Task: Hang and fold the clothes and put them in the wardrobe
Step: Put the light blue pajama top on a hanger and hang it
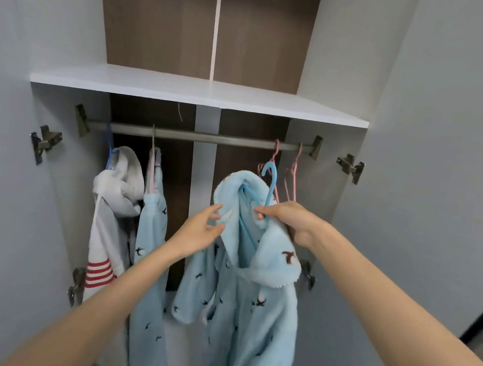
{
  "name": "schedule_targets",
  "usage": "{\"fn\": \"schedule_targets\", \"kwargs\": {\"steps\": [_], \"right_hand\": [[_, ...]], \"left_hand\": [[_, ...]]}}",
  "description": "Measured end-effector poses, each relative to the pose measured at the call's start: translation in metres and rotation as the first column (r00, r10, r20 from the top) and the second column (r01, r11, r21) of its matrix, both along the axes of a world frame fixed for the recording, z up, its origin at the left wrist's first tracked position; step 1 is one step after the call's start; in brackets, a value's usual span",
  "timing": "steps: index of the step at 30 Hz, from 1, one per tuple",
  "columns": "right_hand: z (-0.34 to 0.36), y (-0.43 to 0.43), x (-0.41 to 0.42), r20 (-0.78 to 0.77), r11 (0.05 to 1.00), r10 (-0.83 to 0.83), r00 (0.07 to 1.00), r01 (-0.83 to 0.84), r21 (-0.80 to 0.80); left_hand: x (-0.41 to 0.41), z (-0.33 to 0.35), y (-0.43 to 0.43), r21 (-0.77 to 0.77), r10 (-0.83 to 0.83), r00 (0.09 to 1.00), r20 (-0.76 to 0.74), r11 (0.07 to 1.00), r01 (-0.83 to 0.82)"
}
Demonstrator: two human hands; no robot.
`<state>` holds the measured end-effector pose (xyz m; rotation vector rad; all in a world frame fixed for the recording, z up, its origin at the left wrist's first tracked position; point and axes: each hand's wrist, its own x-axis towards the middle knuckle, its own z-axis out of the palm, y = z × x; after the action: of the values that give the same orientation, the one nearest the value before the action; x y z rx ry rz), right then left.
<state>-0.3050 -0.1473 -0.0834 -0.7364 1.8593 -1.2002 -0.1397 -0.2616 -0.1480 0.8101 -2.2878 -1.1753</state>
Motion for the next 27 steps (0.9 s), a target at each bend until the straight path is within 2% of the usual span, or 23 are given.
{"fn": "schedule_targets", "kwargs": {"steps": [6, 10, 12, 15, 20, 27], "right_hand": [[-0.009, -0.077, -0.016, 0.091, 0.993, -0.039, 0.995, 0.049, -0.109], [-0.012, -0.129, -0.036, 0.141, 0.989, -0.03, 0.99, 0.05, -0.141], [-0.012, -0.153, -0.046, 0.19, 0.989, -0.004, 0.982, 0.033, -0.147], [-0.01, -0.188, -0.059, 0.209, 0.992, 0.042, 0.977, -0.016, -0.124], [-0.007, -0.244, -0.072, 0.265, 0.99, 0.117, 0.957, -0.091, -0.11], [-0.014, -0.31, -0.077, 0.258, 0.981, 0.179, 0.949, -0.154, -0.115]], "left_hand": [[-0.014, 0.006, -0.042, -0.044, 0.036, 0.999, 0.034, 0.998, -0.035], [-0.029, 0.023, -0.064, 0.09, 0.002, 0.999, 0.046, 0.996, -0.006], [-0.038, 0.031, -0.074, 0.145, -0.025, 0.998, 0.056, 0.989, 0.017], [-0.052, 0.035, -0.097, 0.1, 0.013, 0.996, 0.085, 0.995, -0.022], [-0.064, 0.033, -0.144, 0.128, 0.076, 0.992, 0.101, 0.988, -0.089], [-0.073, 0.026, -0.189, 0.161, 0.169, 0.98, 0.102, 0.97, -0.184]]}}
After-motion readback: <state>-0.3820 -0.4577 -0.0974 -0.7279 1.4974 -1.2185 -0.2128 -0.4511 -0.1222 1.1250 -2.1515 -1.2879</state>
